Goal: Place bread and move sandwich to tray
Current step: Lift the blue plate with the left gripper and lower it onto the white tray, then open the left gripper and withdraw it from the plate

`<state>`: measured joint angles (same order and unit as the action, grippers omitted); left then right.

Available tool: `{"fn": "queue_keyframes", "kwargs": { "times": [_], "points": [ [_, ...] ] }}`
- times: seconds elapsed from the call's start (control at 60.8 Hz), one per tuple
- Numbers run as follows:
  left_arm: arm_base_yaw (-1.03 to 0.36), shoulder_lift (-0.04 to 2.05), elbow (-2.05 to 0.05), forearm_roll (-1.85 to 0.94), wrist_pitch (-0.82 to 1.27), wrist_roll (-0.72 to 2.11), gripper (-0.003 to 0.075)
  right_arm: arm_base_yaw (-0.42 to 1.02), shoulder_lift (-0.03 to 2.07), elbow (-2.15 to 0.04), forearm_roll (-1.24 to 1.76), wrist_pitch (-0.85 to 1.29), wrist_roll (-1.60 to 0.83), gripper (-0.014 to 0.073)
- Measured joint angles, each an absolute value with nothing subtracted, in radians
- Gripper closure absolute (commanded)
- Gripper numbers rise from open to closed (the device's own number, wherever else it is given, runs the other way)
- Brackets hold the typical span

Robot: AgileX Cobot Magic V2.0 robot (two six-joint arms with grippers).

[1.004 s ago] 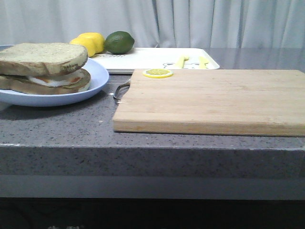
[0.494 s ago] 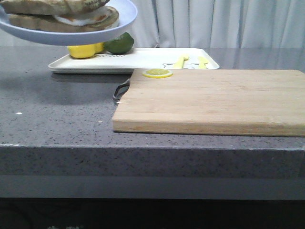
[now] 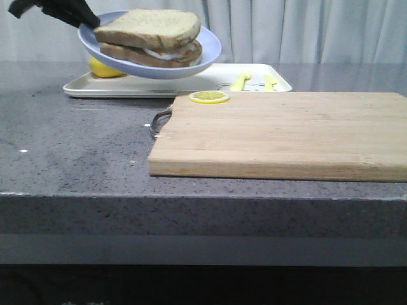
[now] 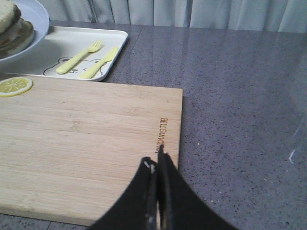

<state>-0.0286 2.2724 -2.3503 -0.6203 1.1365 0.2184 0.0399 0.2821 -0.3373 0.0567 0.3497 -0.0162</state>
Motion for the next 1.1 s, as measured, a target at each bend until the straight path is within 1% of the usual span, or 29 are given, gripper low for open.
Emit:
{"fn": "queue_keyframes", "kwargs": {
  "times": [0.115, 0.23, 0.527, 0.576, 0.609, 0.806, 0.872, 0.921, 1.004, 1.053, 1.102],
  "points": [
    [-0.038, 2.388, -2.485, -0.619, 1.14, 0.166, 0.0739, 0.04, 0.282, -0.337, 0.057, 0.35, -0.016, 0.0679],
    [-0.038, 2.465, -2.557, -0.624, 1.141, 0.119, 0.0738, 0.04, 0.282, -0.337, 0.057, 0.35, -0.016, 0.0679],
    [-0.042, 2.521, -2.577, -0.661, 1.132, 0.1, 0.0732, 0.04, 0.282, -0.337, 0.057, 0.35, -0.016, 0.0679],
    [-0.042, 2.523, -2.578, -0.665, 1.132, 0.1, 0.0713, 0.04, 0.282, -0.337, 0.057, 0.35, -0.016, 0.0679],
    [-0.044, 2.525, -2.578, -0.665, 1.134, 0.1, 0.0686, 0.04, 0.282, -0.337, 0.057, 0.35, -0.016, 0.0679],
    [-0.047, 2.525, -2.584, -0.685, 1.141, 0.098, 0.0461, 0.04, 0.282, -0.337, 0.057, 0.35, -0.016, 0.0679],
    [-0.049, 2.525, -2.588, -0.686, 1.148, 0.098, 0.0414, 0.04, 0.282, -0.337, 0.057, 0.35, -0.016, 0.0679],
    [-0.049, 2.525, -2.593, -0.686, 1.159, 0.096, 0.0392, 0.04, 0.282, -0.337, 0.057, 0.35, -0.016, 0.0679],
    [-0.049, 2.526, -2.617, -0.684, 1.174, 0.096, 0.0396, 0.04, 0.282, -0.337, 0.057, 0.35, -0.016, 0.0679],
    [-0.047, 2.528, -2.648, -0.684, 1.193, 0.096, 0.0409, 0.04, 0.282, -0.337, 0.057, 0.35, -0.016, 0.0679],
    [-0.045, 2.528, -2.682, -0.684, 1.209, 0.096, 0.0444, 0.04, 0.282, -0.337, 0.057, 0.35, -0.016, 0.0679]
  ]
}}
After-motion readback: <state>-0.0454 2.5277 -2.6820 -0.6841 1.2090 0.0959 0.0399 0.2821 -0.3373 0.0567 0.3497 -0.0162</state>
